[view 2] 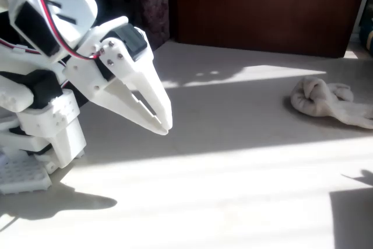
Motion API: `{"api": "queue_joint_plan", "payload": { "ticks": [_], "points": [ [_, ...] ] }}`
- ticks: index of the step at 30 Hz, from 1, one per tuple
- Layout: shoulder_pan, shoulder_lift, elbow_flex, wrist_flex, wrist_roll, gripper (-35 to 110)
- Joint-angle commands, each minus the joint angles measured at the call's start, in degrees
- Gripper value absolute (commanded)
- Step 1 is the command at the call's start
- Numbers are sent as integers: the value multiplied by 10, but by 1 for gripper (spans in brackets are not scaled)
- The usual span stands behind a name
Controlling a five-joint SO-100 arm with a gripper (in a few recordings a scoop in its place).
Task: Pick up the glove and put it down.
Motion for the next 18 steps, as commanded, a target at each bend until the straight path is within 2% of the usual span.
{"api": "queue_joint_plan", "payload": {
  "ticks": [1, 11, 18],
  "points": [
    [-2, -57, -86, -8, -3, 1],
    [-126, -200, -236, -14, 4, 1],
    [-163, -324, -325, -103, 4, 1]
  ]
}}
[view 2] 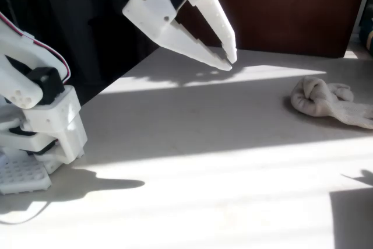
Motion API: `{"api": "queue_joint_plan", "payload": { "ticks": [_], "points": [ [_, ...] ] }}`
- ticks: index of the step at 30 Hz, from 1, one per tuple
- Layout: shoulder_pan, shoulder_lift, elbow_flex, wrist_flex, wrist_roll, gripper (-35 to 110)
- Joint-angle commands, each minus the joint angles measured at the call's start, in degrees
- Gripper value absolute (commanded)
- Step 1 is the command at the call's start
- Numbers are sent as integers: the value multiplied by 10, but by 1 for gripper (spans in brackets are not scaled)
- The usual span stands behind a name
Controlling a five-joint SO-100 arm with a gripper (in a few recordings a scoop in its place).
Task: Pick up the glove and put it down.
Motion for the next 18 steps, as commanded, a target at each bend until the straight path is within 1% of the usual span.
{"api": "queue_joint_plan", "payload": {
  "ticks": [1, 5, 9, 18],
  "points": [
    [-34, -57, -60, -49, 4, 1],
    [-62, -167, -106, -105, 4, 1],
    [-87, -282, -170, -134, 4, 1],
    [-129, -537, -389, -144, 4, 1]
  ]
}}
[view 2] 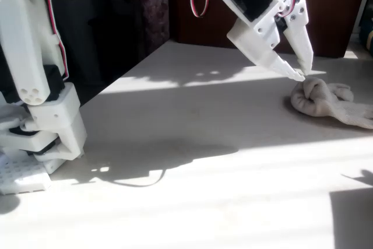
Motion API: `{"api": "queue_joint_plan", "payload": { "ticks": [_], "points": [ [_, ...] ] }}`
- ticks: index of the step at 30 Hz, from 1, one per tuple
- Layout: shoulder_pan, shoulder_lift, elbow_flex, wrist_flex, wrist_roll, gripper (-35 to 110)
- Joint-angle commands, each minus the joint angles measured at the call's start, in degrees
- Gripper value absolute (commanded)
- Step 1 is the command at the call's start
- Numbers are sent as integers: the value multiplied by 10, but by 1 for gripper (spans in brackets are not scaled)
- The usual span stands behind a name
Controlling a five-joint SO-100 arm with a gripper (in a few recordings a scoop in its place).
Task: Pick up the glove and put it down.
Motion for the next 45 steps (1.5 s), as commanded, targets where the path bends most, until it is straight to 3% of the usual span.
{"api": "queue_joint_plan", "payload": {
  "ticks": [1, 18, 31, 45],
  "points": [
    [-25, -76, -110, -8, 4, 1],
    [-85, -300, -340, -6, 4, 2],
    [-81, -303, -366, 63, 1, 31],
    [-77, -343, -381, 64, 4, 32]
  ]
}}
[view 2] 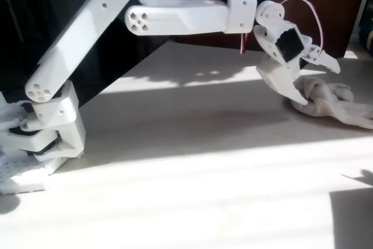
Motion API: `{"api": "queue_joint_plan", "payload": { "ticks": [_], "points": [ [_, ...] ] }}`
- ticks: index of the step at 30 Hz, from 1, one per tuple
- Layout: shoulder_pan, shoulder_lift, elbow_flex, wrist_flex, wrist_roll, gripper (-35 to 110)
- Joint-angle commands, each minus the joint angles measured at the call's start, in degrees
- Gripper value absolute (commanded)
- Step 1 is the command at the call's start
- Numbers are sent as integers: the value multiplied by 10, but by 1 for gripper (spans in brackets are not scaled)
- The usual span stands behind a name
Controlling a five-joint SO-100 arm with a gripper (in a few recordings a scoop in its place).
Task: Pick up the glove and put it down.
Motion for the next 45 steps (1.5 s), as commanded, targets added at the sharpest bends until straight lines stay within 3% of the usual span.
{"api": "queue_joint_plan", "payload": {
  "ticks": [1, 15, 25, 45],
  "points": [
    [-3, -6, -32, 1, 4, 32],
    [7, -94, -145, 1, 4, 30],
    [8, -93, -146, 1, -2, -2],
    [10, -65, -146, 4, -2, 0]
  ]
}}
